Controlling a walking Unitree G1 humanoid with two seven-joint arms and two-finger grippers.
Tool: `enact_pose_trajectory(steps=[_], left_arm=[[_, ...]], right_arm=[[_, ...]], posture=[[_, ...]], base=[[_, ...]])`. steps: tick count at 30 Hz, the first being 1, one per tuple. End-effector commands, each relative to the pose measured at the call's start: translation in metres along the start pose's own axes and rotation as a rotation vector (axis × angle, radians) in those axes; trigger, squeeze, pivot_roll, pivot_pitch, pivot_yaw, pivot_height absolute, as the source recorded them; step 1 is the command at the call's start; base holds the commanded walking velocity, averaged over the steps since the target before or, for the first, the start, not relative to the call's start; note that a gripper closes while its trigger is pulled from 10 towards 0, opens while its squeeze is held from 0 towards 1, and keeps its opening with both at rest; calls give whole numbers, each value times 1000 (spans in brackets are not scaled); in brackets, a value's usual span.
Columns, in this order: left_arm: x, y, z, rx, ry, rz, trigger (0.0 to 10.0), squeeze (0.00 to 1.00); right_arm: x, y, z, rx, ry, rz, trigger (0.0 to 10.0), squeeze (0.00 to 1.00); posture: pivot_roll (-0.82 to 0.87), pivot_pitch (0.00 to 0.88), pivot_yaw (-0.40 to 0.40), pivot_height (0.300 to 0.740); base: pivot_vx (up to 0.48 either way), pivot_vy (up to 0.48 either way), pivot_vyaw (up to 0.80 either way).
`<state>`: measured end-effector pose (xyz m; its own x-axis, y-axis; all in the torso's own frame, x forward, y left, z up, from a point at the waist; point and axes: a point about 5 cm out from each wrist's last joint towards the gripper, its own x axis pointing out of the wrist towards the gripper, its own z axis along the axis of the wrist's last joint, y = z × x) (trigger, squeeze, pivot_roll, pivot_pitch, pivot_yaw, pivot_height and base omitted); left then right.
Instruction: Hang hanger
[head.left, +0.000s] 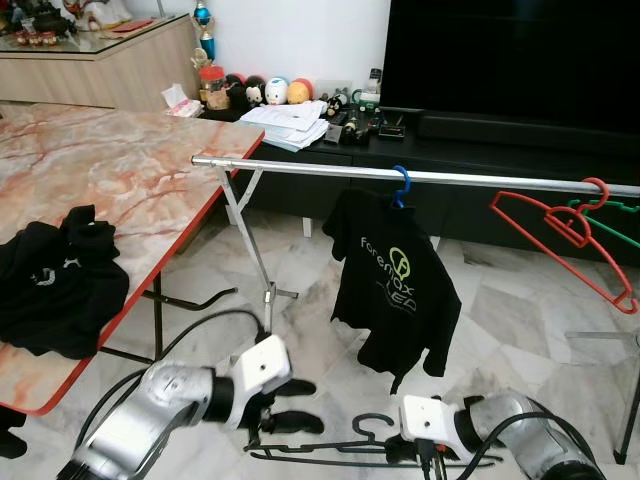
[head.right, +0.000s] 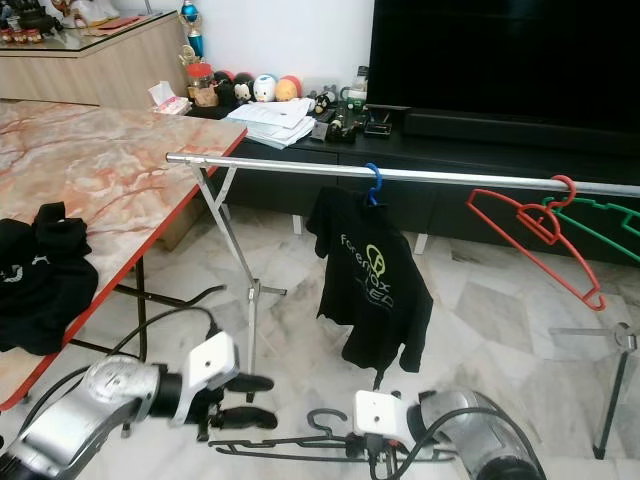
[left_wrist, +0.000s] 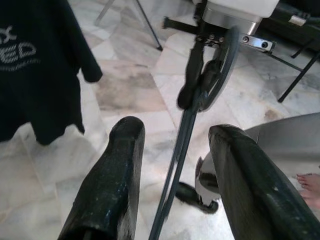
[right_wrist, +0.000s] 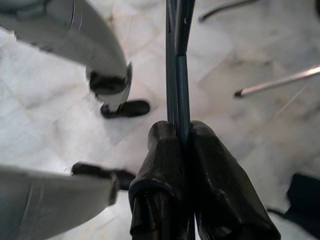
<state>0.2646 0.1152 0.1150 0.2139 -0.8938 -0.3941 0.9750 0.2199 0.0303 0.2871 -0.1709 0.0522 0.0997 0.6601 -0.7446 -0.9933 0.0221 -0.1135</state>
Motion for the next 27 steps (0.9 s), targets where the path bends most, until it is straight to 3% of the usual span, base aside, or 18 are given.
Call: enact_pose_trajectory(steps=[1, 8, 11, 16, 17, 18, 19, 20, 22, 23, 27], left_arm=[[3, 2, -1, 6, 17, -13, 10000, 0], [10, 12, 12, 22, -27, 10, 10000, 0], [8, 19, 9, 56, 9, 36, 10000, 0], [7, 16, 6, 68, 50, -7, 10000, 0], [7, 17, 2, 104, 96, 6, 10000, 39], [7, 19, 0, 127, 112, 21, 10000, 490], [7, 20, 0, 126, 110, 30, 10000, 490], [7, 22, 1, 115, 94, 39, 10000, 667], [7, 22, 2, 124, 93, 29, 10000, 612], [8, 20, 3, 122, 93, 12, 10000, 0], [10, 19, 3, 129, 100, 0, 10000, 0]], right_arm=[[-10, -10, 13, -35, -25, -28, 10000, 0], [-23, -16, 29, -61, -62, -68, 10000, 0], [-29, -14, 34, -65, -78, -71, 10000, 0], [-32, -14, 36, -70, -67, -87, 10000, 0], [-32, -14, 37, -67, -67, -93, 10000, 0], [-33, -14, 39, -68, -69, -96, 10000, 0], [-33, -14, 40, -70, -71, -98, 10000, 0], [-34, -15, 42, -72, -77, -108, 10000, 0], [-35, -16, 44, -74, -82, -116, 10000, 0], [-36, -16, 45, -76, -81, -120, 10000, 0], [-37, -18, 48, -82, -78, -129, 10000, 0]], posture=[[52, 109, 58, 740], [50, 113, 67, 740], [55, 116, 70, 740], [56, 119, 74, 740], [56, 119, 74, 740], [55, 117, 73, 740], [55, 117, 73, 740], [55, 117, 73, 740], [56, 117, 74, 740], [59, 117, 74, 740], [56, 116, 75, 740]], base=[[0, 0, 0], [0, 0, 0], [0, 0, 0], [0, 0, 0], [0, 0, 0], [0, 0, 0], [0, 0, 0], [0, 0, 0], [0, 0, 0], [0, 0, 0], [0, 0, 0]])
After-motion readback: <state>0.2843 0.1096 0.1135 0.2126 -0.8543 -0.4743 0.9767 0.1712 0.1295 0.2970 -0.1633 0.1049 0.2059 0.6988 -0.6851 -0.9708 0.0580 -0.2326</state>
